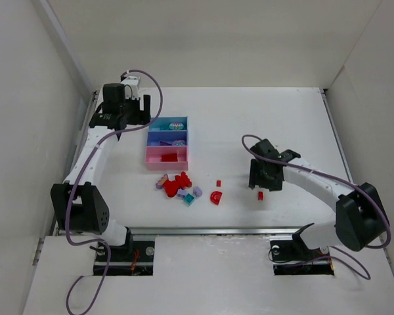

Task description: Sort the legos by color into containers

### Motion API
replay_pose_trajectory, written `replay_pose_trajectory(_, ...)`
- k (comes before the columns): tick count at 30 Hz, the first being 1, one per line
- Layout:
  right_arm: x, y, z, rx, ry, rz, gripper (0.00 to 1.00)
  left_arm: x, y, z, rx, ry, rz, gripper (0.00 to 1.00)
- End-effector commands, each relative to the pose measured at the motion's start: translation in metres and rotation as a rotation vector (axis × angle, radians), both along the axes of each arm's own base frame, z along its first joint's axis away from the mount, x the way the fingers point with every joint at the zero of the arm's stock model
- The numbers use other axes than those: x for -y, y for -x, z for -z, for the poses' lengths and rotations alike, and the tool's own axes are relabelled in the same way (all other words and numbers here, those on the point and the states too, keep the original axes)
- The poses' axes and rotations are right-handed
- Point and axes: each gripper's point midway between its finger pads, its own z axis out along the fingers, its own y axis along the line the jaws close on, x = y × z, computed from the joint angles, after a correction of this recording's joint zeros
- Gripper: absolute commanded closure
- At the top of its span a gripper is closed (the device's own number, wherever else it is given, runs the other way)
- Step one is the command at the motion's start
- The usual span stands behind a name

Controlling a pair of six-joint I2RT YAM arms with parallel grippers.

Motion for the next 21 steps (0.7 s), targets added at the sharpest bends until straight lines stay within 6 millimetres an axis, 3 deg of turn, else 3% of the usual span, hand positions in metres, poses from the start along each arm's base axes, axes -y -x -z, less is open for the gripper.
replay_pose_trajectory(1, 0.002, 0.016, 0.001, -0.022, -0.062, 0.103, 0.28, 0.002, 0.001, -0.014, 0.042, 0.035, -0.034, 0.23)
replay_pose_trajectory(6, 0.001, 0.018, 0.020, -0.037, -0.068, 0.100, 0.37, 0.002, 0.011, -0.007, 0.022, 0.057, -0.051, 0.23)
replay_pose_trajectory(11, 0.004, 0.015, 0.039, -0.064, -0.018, 0.080, 0.43, 0.002, 0.015, -0.011, 0.032, 0.069, -0.057, 0.23)
replay_pose_trajectory(15, 0.006, 0.013, 0.041, -0.058, -0.005, 0.075, 0.53, -0.002, 0.020, -0.013, 0.036, 0.057, -0.076, 0.23)
replay_pose_trajectory(18, 0.005, 0.012, 0.038, -0.047, -0.011, 0.075, 0.72, -0.004, 0.024, -0.008, 0.027, 0.051, -0.084, 0.23)
replay_pose_trajectory(19, 0.007, 0.011, 0.038, -0.042, -0.003, 0.078, 0.87, -0.004, 0.025, -0.012, 0.036, 0.052, -0.084, 0.23)
replay_pose_trajectory(21, 0.008, 0.008, 0.031, -0.013, -0.006, 0.070, 1.00, -0.004, 0.026, -0.008, 0.027, 0.051, -0.084, 0.23)
